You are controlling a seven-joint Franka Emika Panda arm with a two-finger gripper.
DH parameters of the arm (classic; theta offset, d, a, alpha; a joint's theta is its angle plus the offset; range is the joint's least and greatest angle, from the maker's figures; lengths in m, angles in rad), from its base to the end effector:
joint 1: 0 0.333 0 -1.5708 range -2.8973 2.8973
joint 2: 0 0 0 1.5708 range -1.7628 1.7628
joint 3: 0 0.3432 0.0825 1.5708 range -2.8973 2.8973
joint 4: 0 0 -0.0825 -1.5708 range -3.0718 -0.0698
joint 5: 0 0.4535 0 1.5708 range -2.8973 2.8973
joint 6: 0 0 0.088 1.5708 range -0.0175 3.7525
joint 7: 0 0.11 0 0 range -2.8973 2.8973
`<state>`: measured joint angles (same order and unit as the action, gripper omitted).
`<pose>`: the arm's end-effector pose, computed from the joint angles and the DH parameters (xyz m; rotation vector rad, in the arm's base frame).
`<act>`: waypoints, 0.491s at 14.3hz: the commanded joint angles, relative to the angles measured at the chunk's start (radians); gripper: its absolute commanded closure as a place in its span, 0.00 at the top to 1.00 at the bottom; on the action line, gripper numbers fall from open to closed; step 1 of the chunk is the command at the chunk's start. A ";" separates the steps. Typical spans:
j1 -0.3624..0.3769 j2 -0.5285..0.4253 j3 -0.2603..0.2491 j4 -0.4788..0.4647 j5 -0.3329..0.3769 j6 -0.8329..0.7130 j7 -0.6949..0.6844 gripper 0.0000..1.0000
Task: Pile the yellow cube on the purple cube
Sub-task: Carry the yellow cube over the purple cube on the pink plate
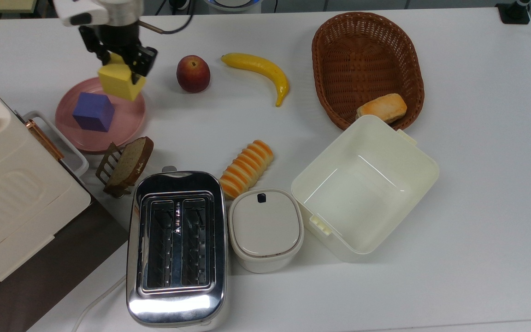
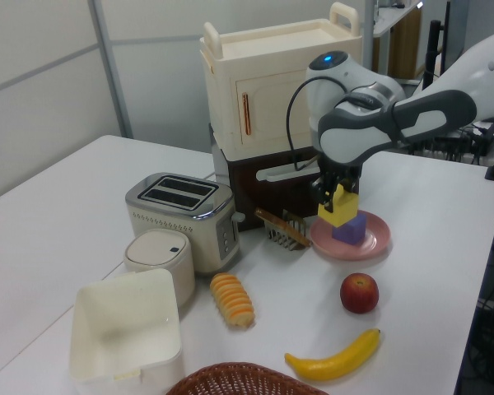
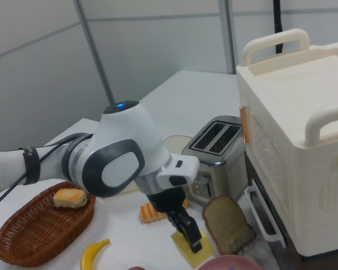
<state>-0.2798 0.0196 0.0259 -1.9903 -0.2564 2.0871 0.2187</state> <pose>0.6081 -0.1716 0.4551 2.8658 -0.5128 0.1064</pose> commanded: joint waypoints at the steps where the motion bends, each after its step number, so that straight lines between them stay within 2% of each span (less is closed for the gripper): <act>1: 0.004 0.042 -0.053 0.068 0.000 -0.016 -0.038 0.17; 4: -0.021 0.095 -0.064 0.122 0.054 -0.029 -0.091 0.16; 7: -0.033 0.135 -0.066 0.140 0.060 -0.027 -0.096 0.16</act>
<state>-0.3055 0.1081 -0.0359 -1.8974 -0.2229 2.0872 0.1584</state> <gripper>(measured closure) 0.401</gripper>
